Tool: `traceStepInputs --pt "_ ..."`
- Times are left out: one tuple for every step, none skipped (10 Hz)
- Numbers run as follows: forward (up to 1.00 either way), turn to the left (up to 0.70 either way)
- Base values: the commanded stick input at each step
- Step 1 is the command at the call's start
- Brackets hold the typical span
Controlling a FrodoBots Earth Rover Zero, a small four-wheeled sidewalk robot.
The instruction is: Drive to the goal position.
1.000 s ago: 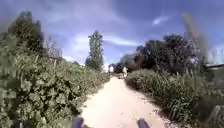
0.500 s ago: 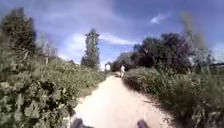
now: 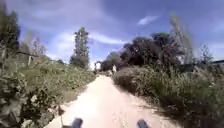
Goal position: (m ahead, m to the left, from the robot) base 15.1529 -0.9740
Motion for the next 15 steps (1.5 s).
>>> traceStepInputs --pt "0.70 -0.02" --pt "0.70 -0.29" --pt "0.70 -0.23" --pt "0.70 -0.07" --pt "0.70 0.00" --pt "0.70 0.00" --pt "0.70 0.00" --pt "0.70 0.00" --pt "0.70 0.00" --pt "0.70 0.00" --pt "0.70 0.00" --pt "0.70 0.00" --pt "0.70 0.00" --pt "0.70 0.00" --pt "0.70 0.00"
